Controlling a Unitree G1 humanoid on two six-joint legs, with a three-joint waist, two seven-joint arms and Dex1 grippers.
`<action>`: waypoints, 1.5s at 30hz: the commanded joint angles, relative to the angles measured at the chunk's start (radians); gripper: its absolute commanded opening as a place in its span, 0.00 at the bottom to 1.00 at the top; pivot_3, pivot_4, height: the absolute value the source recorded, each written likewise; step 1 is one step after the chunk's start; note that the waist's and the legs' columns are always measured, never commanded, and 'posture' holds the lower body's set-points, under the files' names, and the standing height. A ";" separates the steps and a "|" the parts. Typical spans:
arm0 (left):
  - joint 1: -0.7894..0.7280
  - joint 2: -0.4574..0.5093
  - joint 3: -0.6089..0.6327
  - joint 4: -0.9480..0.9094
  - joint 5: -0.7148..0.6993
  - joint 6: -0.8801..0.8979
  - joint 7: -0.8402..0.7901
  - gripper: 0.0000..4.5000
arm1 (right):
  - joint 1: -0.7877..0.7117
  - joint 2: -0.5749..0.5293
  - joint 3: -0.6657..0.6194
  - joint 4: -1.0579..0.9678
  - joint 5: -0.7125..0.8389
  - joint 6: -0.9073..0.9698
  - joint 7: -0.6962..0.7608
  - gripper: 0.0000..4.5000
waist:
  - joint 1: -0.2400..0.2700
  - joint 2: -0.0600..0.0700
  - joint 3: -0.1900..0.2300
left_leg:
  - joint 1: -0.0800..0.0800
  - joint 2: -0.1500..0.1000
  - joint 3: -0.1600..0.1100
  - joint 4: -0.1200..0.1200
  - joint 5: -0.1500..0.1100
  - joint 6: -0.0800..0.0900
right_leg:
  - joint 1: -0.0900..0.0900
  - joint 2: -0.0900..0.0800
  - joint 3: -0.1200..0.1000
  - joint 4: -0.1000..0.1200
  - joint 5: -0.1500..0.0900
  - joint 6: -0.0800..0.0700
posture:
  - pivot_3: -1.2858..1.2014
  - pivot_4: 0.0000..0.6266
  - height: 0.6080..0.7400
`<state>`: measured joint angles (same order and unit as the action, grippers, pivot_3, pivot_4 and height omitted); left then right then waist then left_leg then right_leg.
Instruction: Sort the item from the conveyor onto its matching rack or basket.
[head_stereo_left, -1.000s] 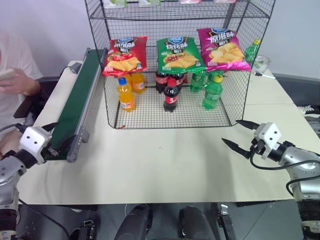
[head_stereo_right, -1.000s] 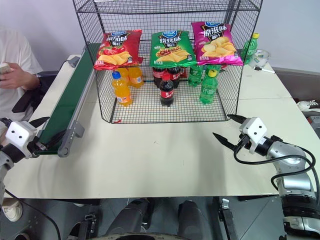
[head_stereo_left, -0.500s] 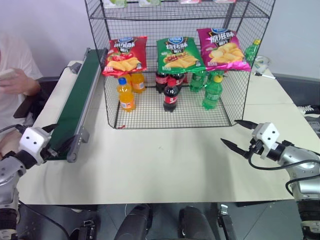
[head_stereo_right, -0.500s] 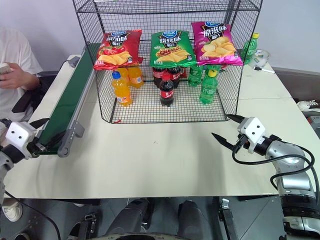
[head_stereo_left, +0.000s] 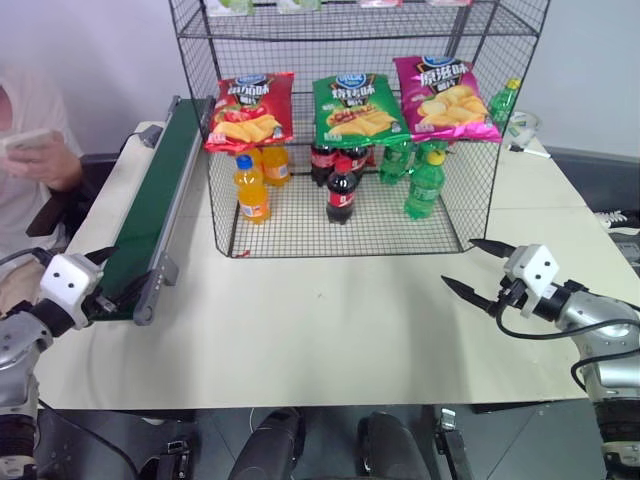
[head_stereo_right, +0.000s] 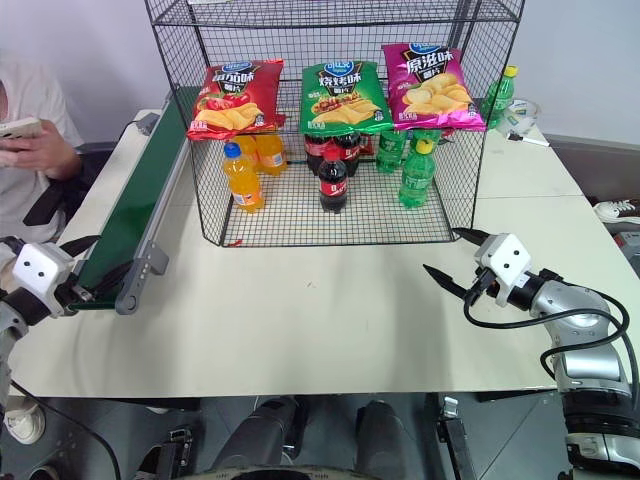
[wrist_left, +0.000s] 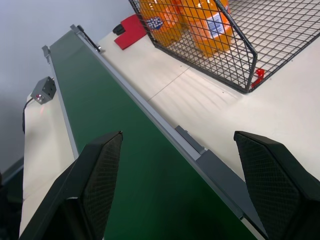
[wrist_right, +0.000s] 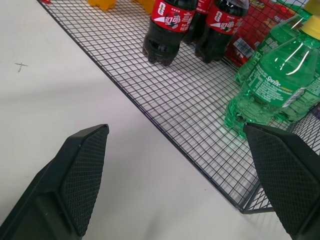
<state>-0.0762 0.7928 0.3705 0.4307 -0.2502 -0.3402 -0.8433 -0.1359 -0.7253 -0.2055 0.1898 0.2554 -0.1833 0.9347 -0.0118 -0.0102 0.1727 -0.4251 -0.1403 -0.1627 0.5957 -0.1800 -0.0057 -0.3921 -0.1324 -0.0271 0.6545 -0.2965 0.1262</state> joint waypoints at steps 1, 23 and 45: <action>0.000 0.010 0.012 -0.014 -0.005 -0.013 0.002 0.83 | -0.005 -0.005 -0.010 -0.040 0.005 -0.015 -0.008 1.00 | 0.000 0.000 0.000 | 0.000 0.000 0.000 0.000 0.000 0.000 | 0.000 0.000 0.000 0.000 0.000 0.000 | 0.52 0.24 1.00; 0.054 -0.046 0.024 -0.127 -0.090 0.065 -0.010 0.83 | -0.068 -0.014 0.007 0.024 0.001 -0.033 0.028 1.00 | 0.000 0.000 0.000 | 0.000 0.000 0.000 0.000 0.000 0.000 | 0.000 0.000 0.000 0.000 0.000 0.000 | 0.52 0.24 1.00; 0.091 -0.065 0.044 -0.239 -0.136 0.161 0.021 0.83 | 0.012 0.042 0.107 -0.333 0.334 0.297 0.217 1.00 | 0.000 0.000 0.000 | 0.000 0.000 0.000 0.000 0.000 0.000 | 0.001 0.000 0.001 0.000 -0.001 -0.003 | 0.52 0.24 1.00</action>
<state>0.0098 0.7227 0.3794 0.2216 -0.3801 -0.1789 -0.8347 -0.1210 -0.6848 -0.1037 -0.0772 0.5456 0.0788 1.1458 -0.0114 -0.0102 0.1727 -0.4254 -0.1399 -0.1627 0.5961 -0.1802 -0.0058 -0.3916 -0.1325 -0.0261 0.6546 -0.2980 0.1234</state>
